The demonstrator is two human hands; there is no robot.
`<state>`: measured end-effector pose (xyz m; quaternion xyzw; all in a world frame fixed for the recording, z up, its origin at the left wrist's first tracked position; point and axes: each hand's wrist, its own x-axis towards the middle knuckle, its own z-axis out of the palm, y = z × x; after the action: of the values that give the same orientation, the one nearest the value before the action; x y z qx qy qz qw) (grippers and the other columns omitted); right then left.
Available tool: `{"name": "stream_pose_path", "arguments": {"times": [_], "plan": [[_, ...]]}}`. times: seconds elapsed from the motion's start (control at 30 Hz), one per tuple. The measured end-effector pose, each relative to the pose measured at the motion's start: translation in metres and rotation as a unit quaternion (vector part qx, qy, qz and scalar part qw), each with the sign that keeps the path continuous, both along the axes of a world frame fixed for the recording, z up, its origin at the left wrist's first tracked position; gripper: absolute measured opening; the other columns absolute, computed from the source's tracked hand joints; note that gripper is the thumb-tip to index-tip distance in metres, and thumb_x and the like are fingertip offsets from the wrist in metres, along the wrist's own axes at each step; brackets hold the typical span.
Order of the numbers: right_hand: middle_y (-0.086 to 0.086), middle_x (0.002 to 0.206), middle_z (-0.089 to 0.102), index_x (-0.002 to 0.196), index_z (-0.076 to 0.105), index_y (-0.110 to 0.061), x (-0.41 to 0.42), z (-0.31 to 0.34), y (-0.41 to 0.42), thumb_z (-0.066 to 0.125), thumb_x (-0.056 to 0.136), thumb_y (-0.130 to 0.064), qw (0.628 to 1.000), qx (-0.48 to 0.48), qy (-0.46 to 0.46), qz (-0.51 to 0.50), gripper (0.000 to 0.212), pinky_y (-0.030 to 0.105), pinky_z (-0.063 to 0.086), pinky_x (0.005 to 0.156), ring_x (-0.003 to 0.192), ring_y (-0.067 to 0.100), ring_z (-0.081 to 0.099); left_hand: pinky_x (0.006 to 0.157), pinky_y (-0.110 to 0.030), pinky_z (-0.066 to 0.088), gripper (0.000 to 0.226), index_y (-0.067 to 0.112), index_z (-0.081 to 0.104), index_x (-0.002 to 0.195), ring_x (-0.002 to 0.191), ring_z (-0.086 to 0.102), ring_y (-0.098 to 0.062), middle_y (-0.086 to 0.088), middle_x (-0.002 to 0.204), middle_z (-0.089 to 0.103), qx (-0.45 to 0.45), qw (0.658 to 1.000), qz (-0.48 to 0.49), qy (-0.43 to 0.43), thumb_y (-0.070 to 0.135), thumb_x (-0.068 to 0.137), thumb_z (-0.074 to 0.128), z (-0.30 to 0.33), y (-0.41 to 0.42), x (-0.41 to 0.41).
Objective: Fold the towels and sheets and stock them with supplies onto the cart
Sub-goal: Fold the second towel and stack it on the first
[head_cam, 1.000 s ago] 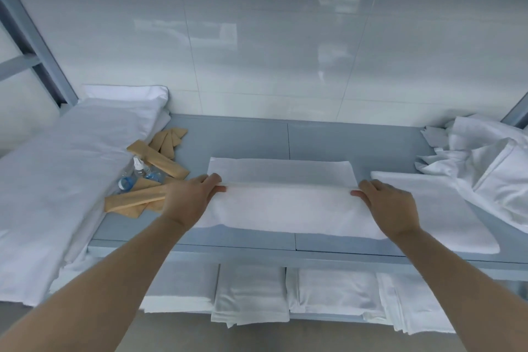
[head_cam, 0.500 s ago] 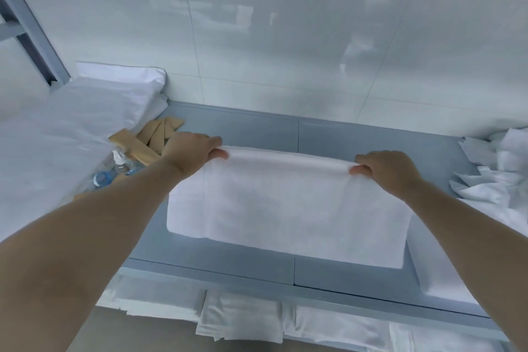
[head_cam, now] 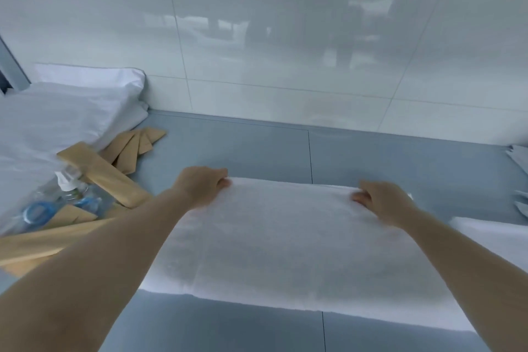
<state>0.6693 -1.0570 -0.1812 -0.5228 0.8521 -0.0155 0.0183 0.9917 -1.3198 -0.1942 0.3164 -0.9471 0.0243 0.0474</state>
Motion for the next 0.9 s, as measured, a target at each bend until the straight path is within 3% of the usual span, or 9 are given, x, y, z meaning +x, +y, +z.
{"name": "stream_pose_path", "arguments": {"times": [0.13,0.27,0.37,0.47,0.53,0.63,0.73,0.83,0.9], "plan": [[0.006,0.084,0.058,0.073,0.036,-0.023,-0.002,0.001,-0.001,0.044,0.098,-0.044,0.999,-0.036,-0.011,-0.015,0.033,0.035,0.035,0.068,0.089,0.031,0.058,0.063,-0.033,0.034,0.026,0.024,0.042,0.082,0.080,0.056,-0.028,0.001,0.079,0.054,0.032,0.999,0.015,0.031,0.040,0.101,0.035,0.004,-0.009,-0.005],[0.009,0.095,0.061,0.081,0.042,-0.020,0.003,-0.009,0.000,0.041,0.098,-0.048,0.998,-0.046,0.035,-0.032,0.032,0.036,0.033,0.079,0.097,0.029,0.056,0.066,-0.030,0.033,0.031,0.025,0.043,0.080,0.087,0.059,-0.025,0.001,0.092,0.064,-0.002,0.999,0.034,-0.008,0.046,0.099,0.031,-0.004,-0.001,-0.013],[0.004,0.092,0.061,0.079,0.045,-0.021,-0.010,-0.001,0.011,0.047,0.092,-0.056,0.996,-0.048,0.010,-0.073,0.037,0.034,0.027,0.077,0.098,0.025,0.055,0.074,-0.034,0.032,0.039,0.026,0.045,0.083,0.092,0.061,-0.024,0.001,0.094,0.065,-0.018,0.999,0.031,-0.034,0.059,0.095,0.027,0.004,0.009,-0.032],[0.004,0.094,0.062,0.085,0.051,-0.021,-0.027,0.001,0.031,0.056,0.088,-0.057,0.992,-0.059,-0.025,-0.107,0.036,0.033,0.029,0.077,0.102,0.026,0.053,0.084,-0.037,0.037,0.041,0.021,0.051,0.094,0.098,0.060,-0.027,-0.003,0.101,0.065,0.008,1.000,-0.015,-0.022,0.057,0.095,0.029,0.003,0.039,-0.070],[0.008,0.098,0.063,0.096,0.060,-0.016,-0.034,0.001,0.039,0.063,0.087,-0.050,0.987,-0.076,-0.072,-0.122,0.036,0.032,0.034,0.076,0.102,0.028,0.053,0.083,-0.037,0.037,0.035,0.020,0.046,0.091,0.095,0.059,-0.028,-0.005,0.098,0.063,0.041,0.998,-0.052,-0.001,0.051,0.096,0.031,0.002,0.065,-0.103],[0.012,0.098,0.064,0.103,0.063,-0.007,-0.041,-0.001,0.043,0.066,0.089,-0.033,0.979,-0.100,-0.128,-0.120,0.029,0.029,0.029,0.069,0.097,0.029,0.056,0.081,-0.037,0.035,0.030,0.019,0.041,0.087,0.089,0.057,-0.027,-0.004,0.090,0.059,0.074,0.992,-0.096,0.022,0.046,0.097,0.034,0.002,0.101,-0.148],[0.013,0.095,0.063,0.099,0.063,-0.007,-0.046,-0.002,0.045,0.062,0.092,-0.024,0.977,-0.110,-0.134,-0.125,0.019,0.029,0.027,0.067,0.095,0.030,0.058,0.077,-0.036,0.034,0.027,0.019,0.041,0.085,0.088,0.056,-0.028,-0.003,0.085,0.056,0.077,0.989,-0.119,0.039,0.041,0.100,0.034,-0.001,0.120,-0.177],[0.010,0.084,0.060,0.092,0.058,-0.009,-0.040,-0.005,0.042,0.061,0.092,-0.023,0.960,-0.185,-0.129,-0.167,0.015,0.033,0.034,0.068,0.089,0.031,0.058,0.065,-0.033,0.030,0.025,0.022,0.041,0.084,0.087,0.057,-0.031,-0.007,0.091,0.063,0.112,0.986,-0.083,0.092,0.040,0.101,0.035,-0.005,0.117,-0.185],[0.011,0.099,0.060,0.099,0.057,-0.011,-0.030,-0.008,0.039,0.058,0.093,-0.024,0.961,-0.178,-0.079,-0.195,0.014,0.037,0.038,0.079,0.099,0.032,0.055,0.067,-0.034,0.029,0.023,0.022,0.043,0.089,0.089,0.056,-0.030,-0.006,0.094,0.063,0.090,0.988,-0.068,0.108,0.039,0.102,0.035,-0.007,0.119,-0.186]]}}
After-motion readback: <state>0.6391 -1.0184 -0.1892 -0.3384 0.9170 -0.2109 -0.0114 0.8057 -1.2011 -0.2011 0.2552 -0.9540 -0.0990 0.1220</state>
